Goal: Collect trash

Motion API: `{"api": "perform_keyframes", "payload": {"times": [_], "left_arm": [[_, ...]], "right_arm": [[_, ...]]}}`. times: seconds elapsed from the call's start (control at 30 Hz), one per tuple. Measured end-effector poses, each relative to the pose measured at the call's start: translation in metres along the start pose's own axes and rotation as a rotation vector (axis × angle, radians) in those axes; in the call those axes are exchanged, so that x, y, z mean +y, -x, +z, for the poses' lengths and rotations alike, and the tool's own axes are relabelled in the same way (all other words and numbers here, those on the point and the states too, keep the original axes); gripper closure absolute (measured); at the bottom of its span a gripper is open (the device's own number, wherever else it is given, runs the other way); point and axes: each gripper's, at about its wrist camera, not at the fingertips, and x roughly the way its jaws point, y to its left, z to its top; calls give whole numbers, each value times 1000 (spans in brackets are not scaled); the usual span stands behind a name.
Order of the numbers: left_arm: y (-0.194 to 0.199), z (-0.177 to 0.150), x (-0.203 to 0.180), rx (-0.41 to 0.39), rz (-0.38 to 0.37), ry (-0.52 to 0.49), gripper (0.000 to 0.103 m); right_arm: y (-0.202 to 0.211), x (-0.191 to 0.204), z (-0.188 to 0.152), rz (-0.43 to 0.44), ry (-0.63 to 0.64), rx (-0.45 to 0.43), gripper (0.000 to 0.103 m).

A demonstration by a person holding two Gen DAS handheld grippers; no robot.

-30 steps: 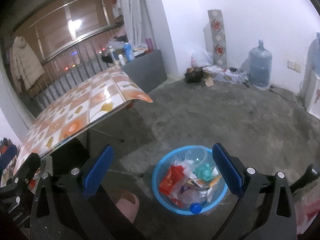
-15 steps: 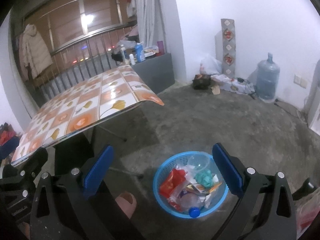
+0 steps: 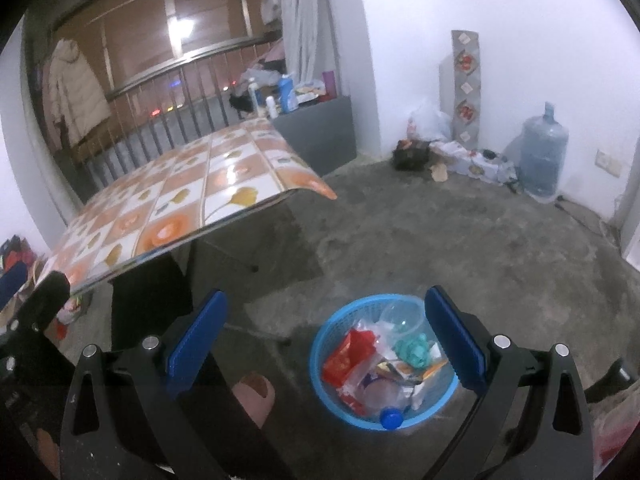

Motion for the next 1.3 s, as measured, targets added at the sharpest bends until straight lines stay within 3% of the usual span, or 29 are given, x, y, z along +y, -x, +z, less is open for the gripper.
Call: {"api": "perform_keyframes", "payload": {"times": [0.43,0.8,1.3], "left_arm": [[0,-1,-6,11,-42,-20,5],[-13,-3,-10,69,-67,-26,5],[-12,-1,-12,65,-89,-27,5]], "right_arm": [[6,5,0,3,38,-29,8],[-2,-1,-5,5,-7,17,8],[-3,-2,-5,0,3,27,8]]}}
